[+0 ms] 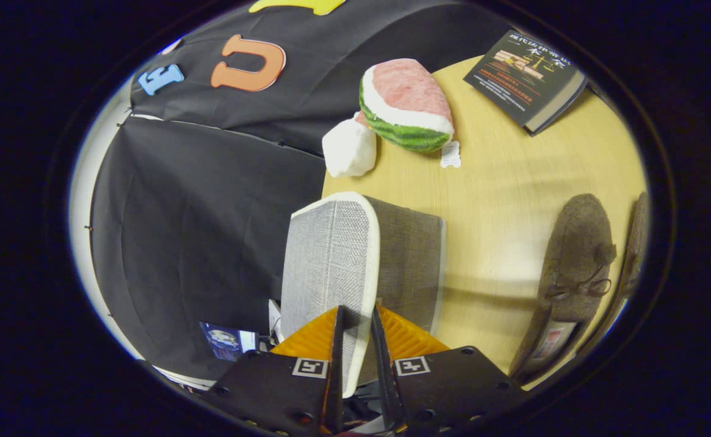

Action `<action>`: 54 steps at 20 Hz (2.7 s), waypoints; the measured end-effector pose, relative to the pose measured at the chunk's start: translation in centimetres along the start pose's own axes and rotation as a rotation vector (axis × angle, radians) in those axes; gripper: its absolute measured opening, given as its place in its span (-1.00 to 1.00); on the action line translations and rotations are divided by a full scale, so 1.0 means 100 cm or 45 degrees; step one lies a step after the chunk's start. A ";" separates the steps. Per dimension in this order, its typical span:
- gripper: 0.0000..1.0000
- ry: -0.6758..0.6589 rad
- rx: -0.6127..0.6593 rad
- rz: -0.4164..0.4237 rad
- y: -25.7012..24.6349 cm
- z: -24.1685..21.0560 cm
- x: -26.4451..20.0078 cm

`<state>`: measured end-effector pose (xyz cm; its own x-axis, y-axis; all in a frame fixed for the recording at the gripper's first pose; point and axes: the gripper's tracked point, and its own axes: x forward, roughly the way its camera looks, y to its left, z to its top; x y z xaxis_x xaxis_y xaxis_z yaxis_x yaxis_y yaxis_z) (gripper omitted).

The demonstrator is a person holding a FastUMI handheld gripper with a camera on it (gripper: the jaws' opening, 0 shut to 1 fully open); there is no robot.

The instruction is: Open the storage box then place both shoes into the box .Put the left shoe in first, then the right shoe, with the right side of both shoes facing outward in a uniform manner.

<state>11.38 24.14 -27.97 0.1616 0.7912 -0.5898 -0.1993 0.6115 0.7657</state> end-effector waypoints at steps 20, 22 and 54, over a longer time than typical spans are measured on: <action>-1.00 -0.053 -0.060 -0.020 0.118 0.009 -0.048; -1.00 -0.061 -0.067 0.001 0.145 0.009 -0.047; 0.48 -0.123 -0.168 -0.170 0.210 -0.011 0.024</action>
<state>6.49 38.86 -13.58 0.2856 0.7030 -0.6514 -0.2939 0.7112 0.6386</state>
